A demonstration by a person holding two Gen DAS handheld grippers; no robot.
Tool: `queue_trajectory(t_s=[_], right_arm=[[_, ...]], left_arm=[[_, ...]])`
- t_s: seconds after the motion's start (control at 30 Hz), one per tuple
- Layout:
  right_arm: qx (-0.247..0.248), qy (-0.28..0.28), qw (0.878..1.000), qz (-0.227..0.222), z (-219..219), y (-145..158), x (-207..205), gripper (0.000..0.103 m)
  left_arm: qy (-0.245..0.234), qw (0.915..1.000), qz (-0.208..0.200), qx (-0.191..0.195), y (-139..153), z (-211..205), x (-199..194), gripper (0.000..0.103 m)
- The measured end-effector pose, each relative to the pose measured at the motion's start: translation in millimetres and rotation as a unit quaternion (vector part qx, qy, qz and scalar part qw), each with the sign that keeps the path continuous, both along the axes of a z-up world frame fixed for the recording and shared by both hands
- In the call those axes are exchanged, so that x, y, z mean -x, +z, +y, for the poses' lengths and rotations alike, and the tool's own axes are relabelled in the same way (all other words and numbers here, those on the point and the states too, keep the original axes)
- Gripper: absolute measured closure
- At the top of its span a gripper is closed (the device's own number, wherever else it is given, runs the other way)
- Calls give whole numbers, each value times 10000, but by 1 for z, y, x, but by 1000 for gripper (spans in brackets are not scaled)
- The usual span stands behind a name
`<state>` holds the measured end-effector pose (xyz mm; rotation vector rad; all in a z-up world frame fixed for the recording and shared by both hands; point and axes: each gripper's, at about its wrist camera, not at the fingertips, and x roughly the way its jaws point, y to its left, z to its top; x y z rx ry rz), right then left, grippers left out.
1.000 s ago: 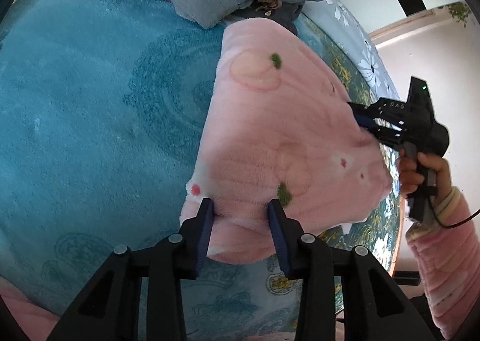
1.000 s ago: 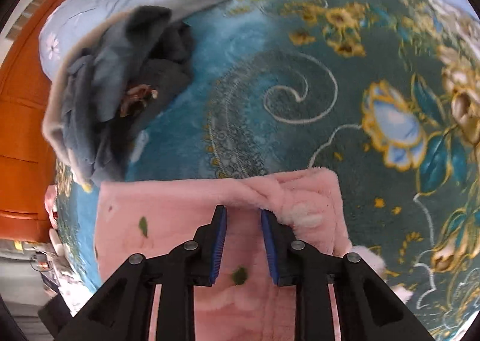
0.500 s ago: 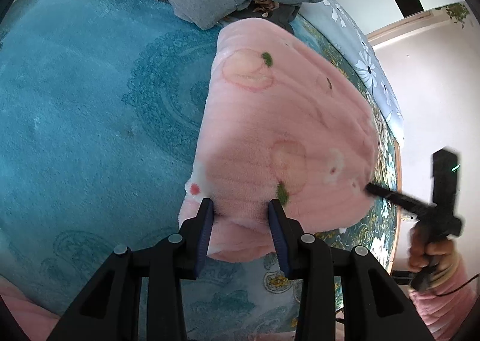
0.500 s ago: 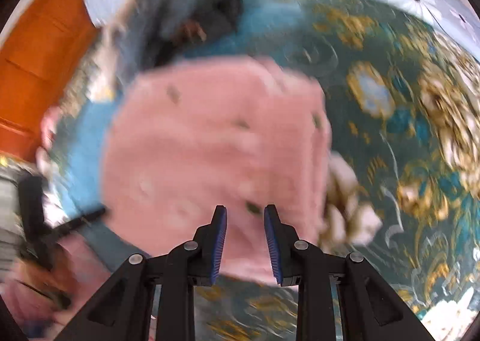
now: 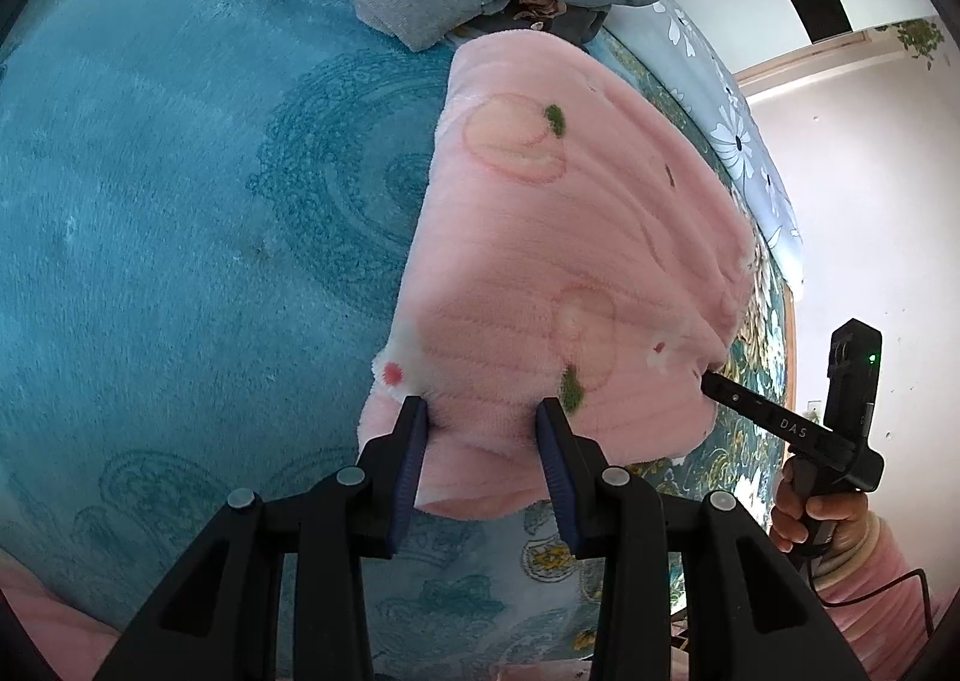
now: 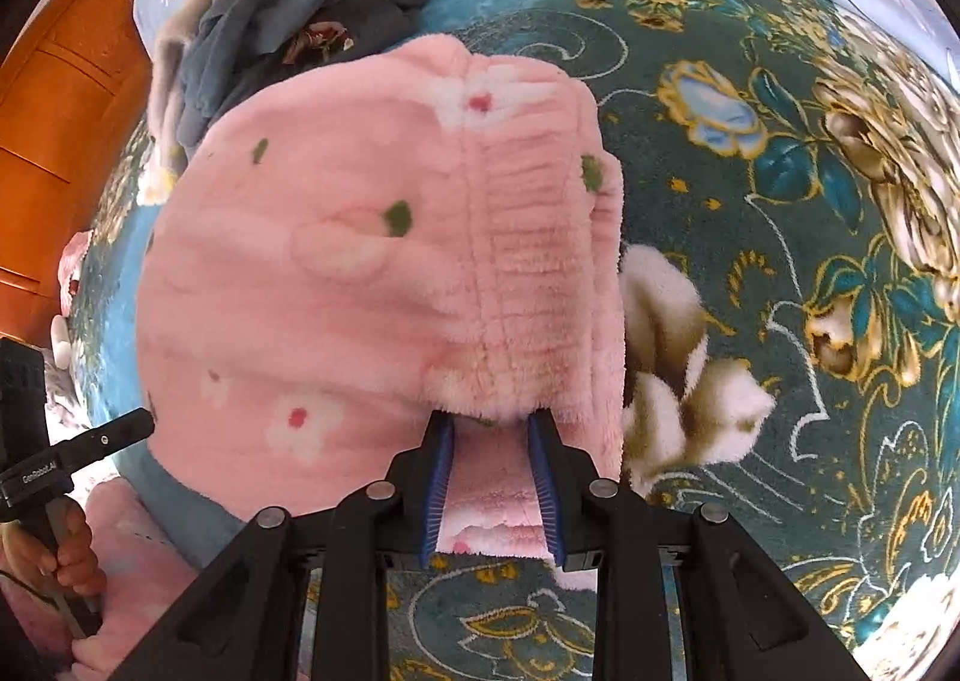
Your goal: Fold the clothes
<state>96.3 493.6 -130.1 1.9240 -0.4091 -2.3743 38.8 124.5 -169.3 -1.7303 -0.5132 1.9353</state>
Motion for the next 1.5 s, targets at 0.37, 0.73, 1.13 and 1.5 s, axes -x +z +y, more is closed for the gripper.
queue_trajectory(t_s=[0.37, 0.73, 1.13, 1.5], right_arm=[[-178, -201, 9996, 71, 0, 4, -3, 71], [-115, 6, 9989, 451, -10, 38, -9, 38], [1444, -2022, 9682, 279, 48, -8, -11, 30], [2039, -2140, 9551, 212, 48, -30, 1, 41]], left_arm=[[358, 9989, 286, -121, 25, -12, 8, 64], [304, 9986, 312, 294, 21, -10, 36, 46], [477, 9989, -20, 46, -6, 12, 53, 38], [318, 9994, 138, -56, -8, 16, 47, 65]])
